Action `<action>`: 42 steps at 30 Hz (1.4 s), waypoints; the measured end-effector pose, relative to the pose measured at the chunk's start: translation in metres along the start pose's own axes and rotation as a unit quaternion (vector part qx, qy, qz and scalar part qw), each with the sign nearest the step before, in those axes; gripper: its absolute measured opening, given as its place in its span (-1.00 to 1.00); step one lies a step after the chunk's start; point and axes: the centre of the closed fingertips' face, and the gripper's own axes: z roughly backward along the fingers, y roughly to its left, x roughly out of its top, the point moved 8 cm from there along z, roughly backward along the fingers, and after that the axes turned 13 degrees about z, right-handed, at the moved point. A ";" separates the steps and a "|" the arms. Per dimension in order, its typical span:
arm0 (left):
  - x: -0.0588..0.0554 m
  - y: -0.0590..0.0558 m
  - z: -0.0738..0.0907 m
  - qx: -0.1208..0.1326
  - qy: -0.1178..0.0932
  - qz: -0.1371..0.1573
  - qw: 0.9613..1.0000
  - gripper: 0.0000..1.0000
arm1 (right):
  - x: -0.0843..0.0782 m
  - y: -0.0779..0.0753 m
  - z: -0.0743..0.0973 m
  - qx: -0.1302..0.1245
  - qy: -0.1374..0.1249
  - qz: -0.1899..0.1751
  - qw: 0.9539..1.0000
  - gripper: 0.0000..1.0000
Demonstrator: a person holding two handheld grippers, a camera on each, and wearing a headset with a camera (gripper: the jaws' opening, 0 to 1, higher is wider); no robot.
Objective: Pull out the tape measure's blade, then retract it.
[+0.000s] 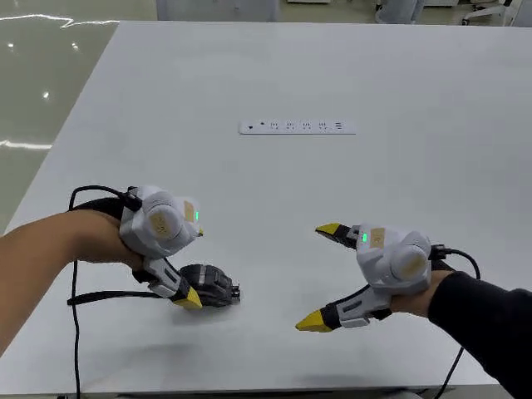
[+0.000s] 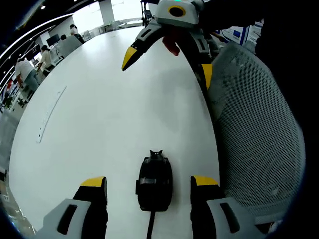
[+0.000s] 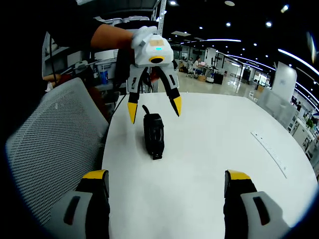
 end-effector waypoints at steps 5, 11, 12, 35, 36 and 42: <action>-0.002 -0.002 -0.013 -0.013 -0.003 0.006 1.000 0.11 | 0.006 0.001 -0.010 0.003 -0.005 0.000 1.000 0.78; -0.004 -0.004 -0.018 -0.016 0.003 -0.006 1.000 -0.24 | 0.008 0.002 -0.021 0.010 -0.007 -0.003 1.000 0.73; -0.005 -0.004 -0.019 -0.013 0.008 -0.009 1.000 -0.34 | 0.010 0.002 -0.022 0.011 -0.007 -0.005 1.000 0.72; -0.016 -0.006 -0.016 -0.006 -0.060 0.009 0.998 -0.44 | 0.008 0.004 -0.066 0.055 0.024 0.018 0.998 0.27; -0.017 -0.005 -0.016 -0.007 -0.070 0.019 0.997 -0.44 | 0.008 0.005 -0.068 0.057 0.026 0.019 0.998 0.22; -0.019 -0.004 -0.015 0.000 -0.061 0.018 0.998 -0.39 | 0.007 0.006 -0.085 0.070 0.030 0.020 0.997 0.00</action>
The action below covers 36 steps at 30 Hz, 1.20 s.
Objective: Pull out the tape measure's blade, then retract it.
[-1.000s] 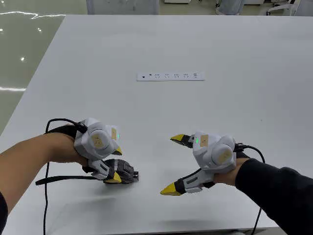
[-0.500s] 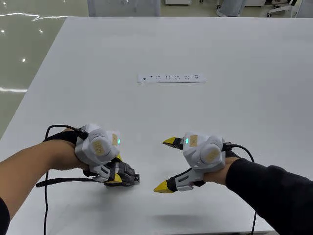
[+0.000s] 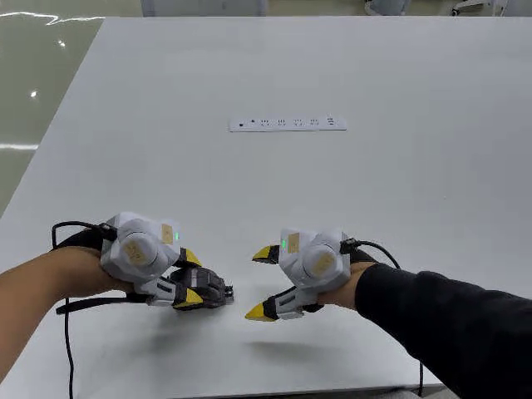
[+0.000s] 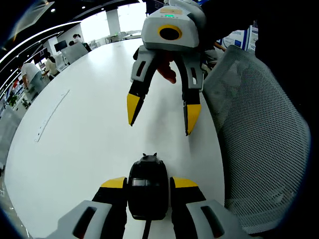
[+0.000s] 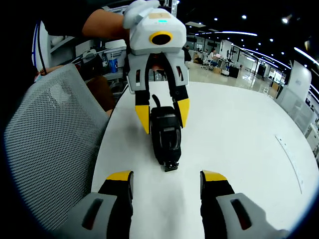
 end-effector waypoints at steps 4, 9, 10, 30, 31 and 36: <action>0.000 -0.002 0.001 -0.007 0.003 -0.001 1.000 -0.28 | 0.003 0.000 -0.009 0.009 0.002 0.001 1.000 -0.06; 0.001 0.000 0.002 -0.003 0.004 -0.025 1.000 -0.45 | 0.003 0.001 -0.016 0.017 0.006 0.000 1.000 -0.08; 0.000 -0.001 0.002 -0.006 0.003 -0.036 0.999 -0.45 | 0.002 0.002 -0.017 0.019 0.007 -0.001 1.000 -0.09; 0.000 -0.002 0.002 -0.029 -0.002 -0.044 0.999 -0.46 | -0.004 -0.003 -0.042 0.045 0.020 -0.029 0.998 -0.53; 0.000 -0.002 0.002 -0.029 -0.003 -0.044 0.999 -0.46 | -0.005 -0.005 -0.044 0.042 0.025 -0.026 0.998 -0.54; 0.001 -0.002 0.002 -0.032 -0.005 -0.039 0.999 -0.46 | -0.006 -0.003 -0.049 0.049 0.036 -0.010 0.998 -0.62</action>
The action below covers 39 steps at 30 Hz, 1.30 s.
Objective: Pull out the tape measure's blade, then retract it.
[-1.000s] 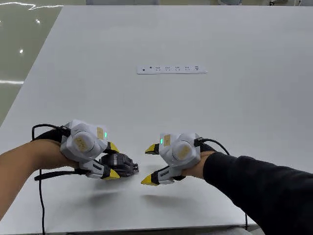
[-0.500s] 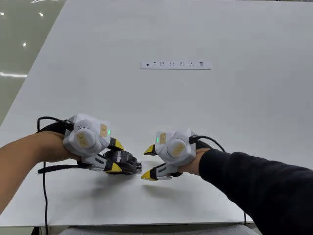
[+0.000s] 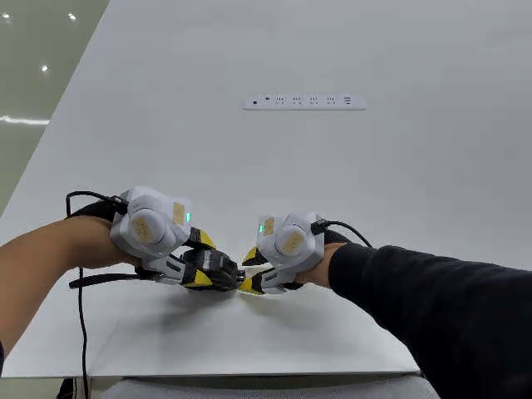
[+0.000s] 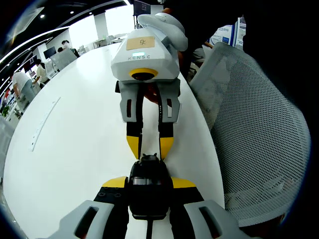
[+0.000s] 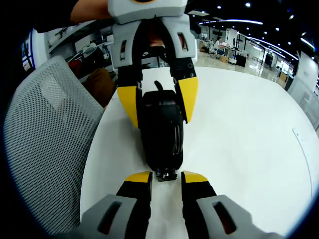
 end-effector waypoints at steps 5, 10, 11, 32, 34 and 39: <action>0.001 -0.001 -0.001 0.003 0.003 0.000 1.000 -0.45 | 0.000 0.000 -0.003 0.004 0.003 0.004 1.000 -0.72; 0.003 0.000 -0.002 0.003 0.017 -0.001 1.000 -0.45 | -0.001 -0.001 -0.005 0.008 0.005 0.016 1.000 -0.77; 0.003 0.000 -0.002 0.003 0.018 0.000 1.000 -0.45 | -0.001 -0.001 -0.005 0.008 0.004 0.017 1.000 -0.79; 0.002 0.001 -0.005 -0.003 0.028 0.012 1.000 -0.45 | -0.004 0.005 0.000 0.004 0.014 0.022 1.000 -0.83; 0.001 0.001 -0.005 -0.001 0.024 0.014 1.000 -0.45 | -0.005 0.005 0.001 0.005 0.015 0.021 1.000 -0.83; 0.002 0.000 -0.006 0.002 0.023 0.018 1.000 -0.46 | -0.009 0.005 0.005 0.005 0.017 0.018 1.000 -0.83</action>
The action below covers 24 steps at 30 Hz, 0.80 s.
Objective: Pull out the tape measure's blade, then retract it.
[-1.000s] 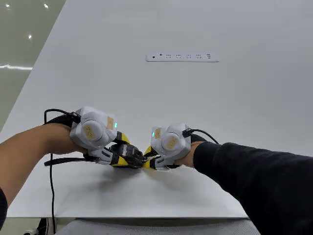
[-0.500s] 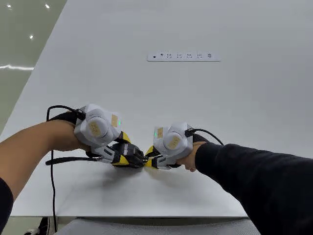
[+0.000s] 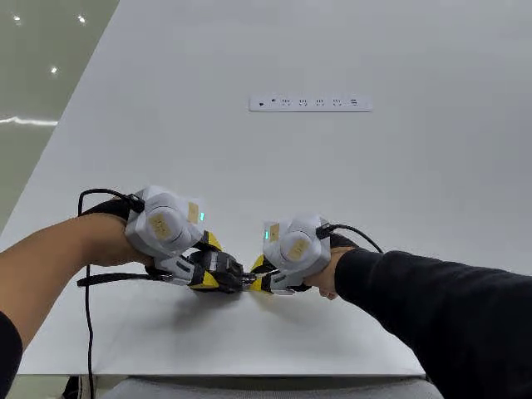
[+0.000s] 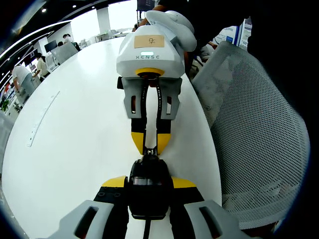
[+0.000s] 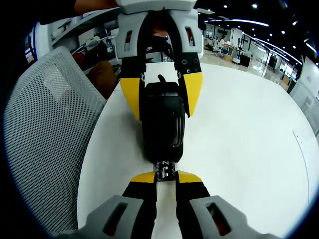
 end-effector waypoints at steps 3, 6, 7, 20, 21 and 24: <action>0.000 0.000 0.000 -0.001 0.000 0.002 1.000 -0.45 | -0.001 0.000 0.001 -0.001 0.001 -0.001 1.000 -0.82; 0.000 0.000 0.000 -0.001 0.000 0.003 1.000 -0.45 | -0.002 0.000 0.001 -0.001 0.001 -0.006 1.000 -0.82; 0.000 0.000 0.000 -0.001 0.000 0.003 1.000 -0.45 | -0.002 0.000 0.001 -0.001 0.000 -0.007 1.000 -0.82; 0.000 0.001 0.000 0.000 -0.004 0.008 1.000 -0.45 | -0.005 0.000 0.005 -0.004 0.004 -0.014 1.000 -0.82; 0.000 0.000 0.000 0.001 -0.005 0.009 1.000 -0.45 | -0.006 0.000 0.005 -0.004 0.005 -0.015 1.000 -0.82; 0.000 0.001 0.000 0.002 -0.005 0.010 1.000 -0.45 | -0.007 0.000 0.006 -0.004 0.006 -0.015 1.000 -0.82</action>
